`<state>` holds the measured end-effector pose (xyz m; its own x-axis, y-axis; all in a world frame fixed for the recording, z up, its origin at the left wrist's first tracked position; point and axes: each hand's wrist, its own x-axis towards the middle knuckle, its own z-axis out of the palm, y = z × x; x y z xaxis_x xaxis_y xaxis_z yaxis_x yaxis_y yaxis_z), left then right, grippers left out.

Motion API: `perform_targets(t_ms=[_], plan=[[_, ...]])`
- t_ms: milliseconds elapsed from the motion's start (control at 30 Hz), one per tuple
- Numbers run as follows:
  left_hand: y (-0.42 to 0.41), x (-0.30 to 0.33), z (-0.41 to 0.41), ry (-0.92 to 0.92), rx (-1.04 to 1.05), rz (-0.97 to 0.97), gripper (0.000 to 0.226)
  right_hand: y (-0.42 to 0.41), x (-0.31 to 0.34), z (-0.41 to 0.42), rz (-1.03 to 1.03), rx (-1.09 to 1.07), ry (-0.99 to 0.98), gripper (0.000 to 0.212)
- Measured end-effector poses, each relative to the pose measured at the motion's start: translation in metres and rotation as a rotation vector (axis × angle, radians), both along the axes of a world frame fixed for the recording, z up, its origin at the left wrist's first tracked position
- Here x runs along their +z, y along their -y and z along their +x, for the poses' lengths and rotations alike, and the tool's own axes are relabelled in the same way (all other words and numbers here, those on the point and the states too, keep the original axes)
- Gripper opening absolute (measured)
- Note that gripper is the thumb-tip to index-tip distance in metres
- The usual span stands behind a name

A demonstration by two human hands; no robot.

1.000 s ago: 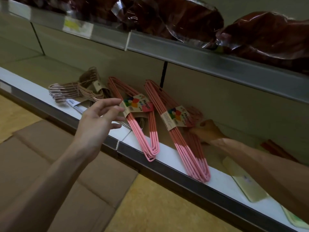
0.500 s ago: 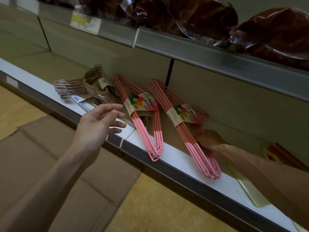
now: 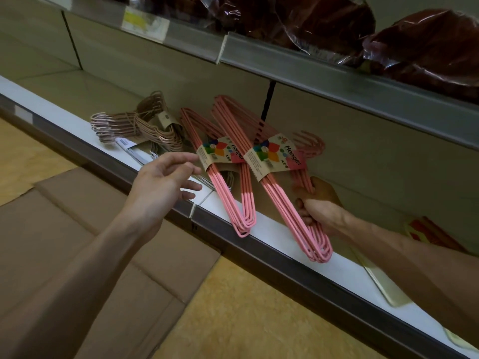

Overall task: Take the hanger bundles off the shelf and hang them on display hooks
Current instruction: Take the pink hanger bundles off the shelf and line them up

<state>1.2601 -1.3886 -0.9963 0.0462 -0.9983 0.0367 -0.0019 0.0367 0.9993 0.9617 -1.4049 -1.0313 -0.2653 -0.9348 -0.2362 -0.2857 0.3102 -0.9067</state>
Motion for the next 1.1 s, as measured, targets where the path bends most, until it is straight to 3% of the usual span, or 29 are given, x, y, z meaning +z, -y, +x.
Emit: perform_targets(t_ms=[133, 233, 367, 467, 600, 700, 767, 900, 1100], plan=[[-0.002, 0.004, 0.004, -0.022, 0.019, 0.039, 0.020, -0.004, 0.012, 0.022, 0.148, 0.064, 0.059, 0.027], [-0.003, 0.007, 0.010, -0.082, 0.036, 0.107, 0.032, -0.008, 0.021, 0.043, 0.118, 0.099, 0.105, 0.034], [-0.005, 0.010, 0.027, -0.226, 0.050, 0.196, 0.046, -0.012, 0.026, 0.068, -0.012, 0.235, 0.220, 0.014], [-0.006, 0.016, 0.047, -0.329, 0.077, 0.219, 0.055, -0.016, 0.028, 0.089, -0.038, 0.358, 0.240, 0.014], [-0.006, 0.025, 0.074, -0.473, 0.171, 0.139, 0.044, -0.025, 0.034, 0.123, -0.085, 0.479, 0.168, 0.013], [-0.010, 0.034, 0.092, -0.672, 0.351, 0.095, 0.025, -0.029, 0.037, 0.147, -0.127, 0.525, 0.068, 0.011], [-0.016, 0.037, 0.104, -0.681, 0.511, 0.121, 0.026, -0.031, 0.040, 0.163, -0.107, 0.545, 0.065, 0.013], [-0.030, 0.036, 0.133, -0.685, 0.638, 0.135, 0.041, -0.038, 0.054, 0.191, 0.017, 0.611, 0.290, 0.019], [-0.053, 0.049, 0.178, -0.892, 0.716, -0.006, 0.043, -0.047, 0.072, 0.233, 0.271, 0.970, 0.712, 0.044]])
